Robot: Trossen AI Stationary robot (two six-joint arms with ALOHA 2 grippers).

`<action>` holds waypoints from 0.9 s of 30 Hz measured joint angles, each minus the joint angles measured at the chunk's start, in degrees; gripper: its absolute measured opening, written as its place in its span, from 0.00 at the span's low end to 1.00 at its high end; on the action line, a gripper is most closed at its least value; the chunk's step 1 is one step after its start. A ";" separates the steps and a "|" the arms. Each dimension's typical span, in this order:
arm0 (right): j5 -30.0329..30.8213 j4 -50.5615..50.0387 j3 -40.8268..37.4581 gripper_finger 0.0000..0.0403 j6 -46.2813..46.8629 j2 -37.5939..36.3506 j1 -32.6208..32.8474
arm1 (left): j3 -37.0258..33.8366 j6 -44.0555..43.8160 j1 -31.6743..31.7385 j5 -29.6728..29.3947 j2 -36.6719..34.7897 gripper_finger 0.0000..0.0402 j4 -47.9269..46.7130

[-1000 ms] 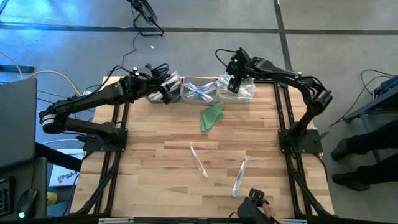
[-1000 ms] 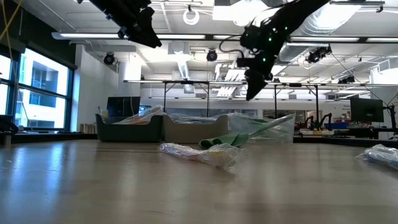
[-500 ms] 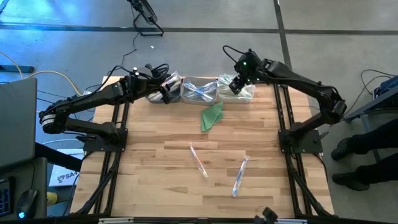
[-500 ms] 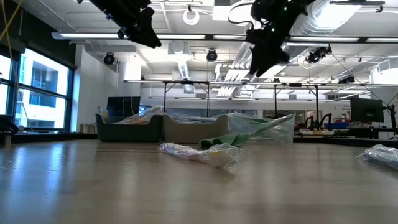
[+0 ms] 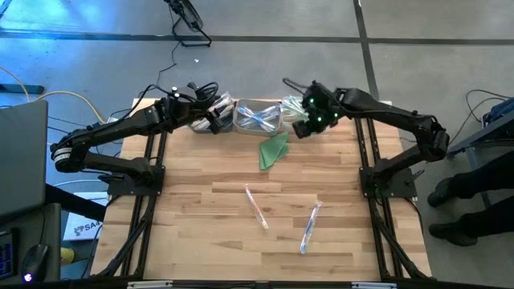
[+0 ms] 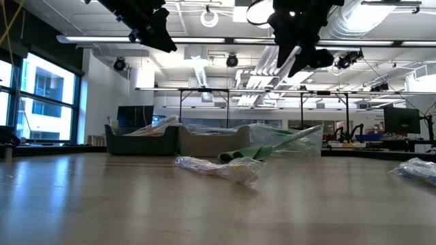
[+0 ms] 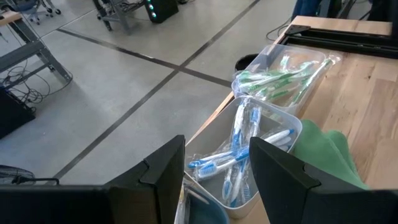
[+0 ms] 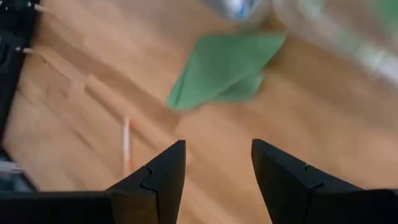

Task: Pick & Place Toothbrushes
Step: Put the blue toothbrush into the gray bin

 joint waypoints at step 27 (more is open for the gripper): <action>9.91 -12.61 0.04 0.44 77.61 2.77 43.27 | 0.04 -0.04 0.00 0.21 0.00 0.44 -0.30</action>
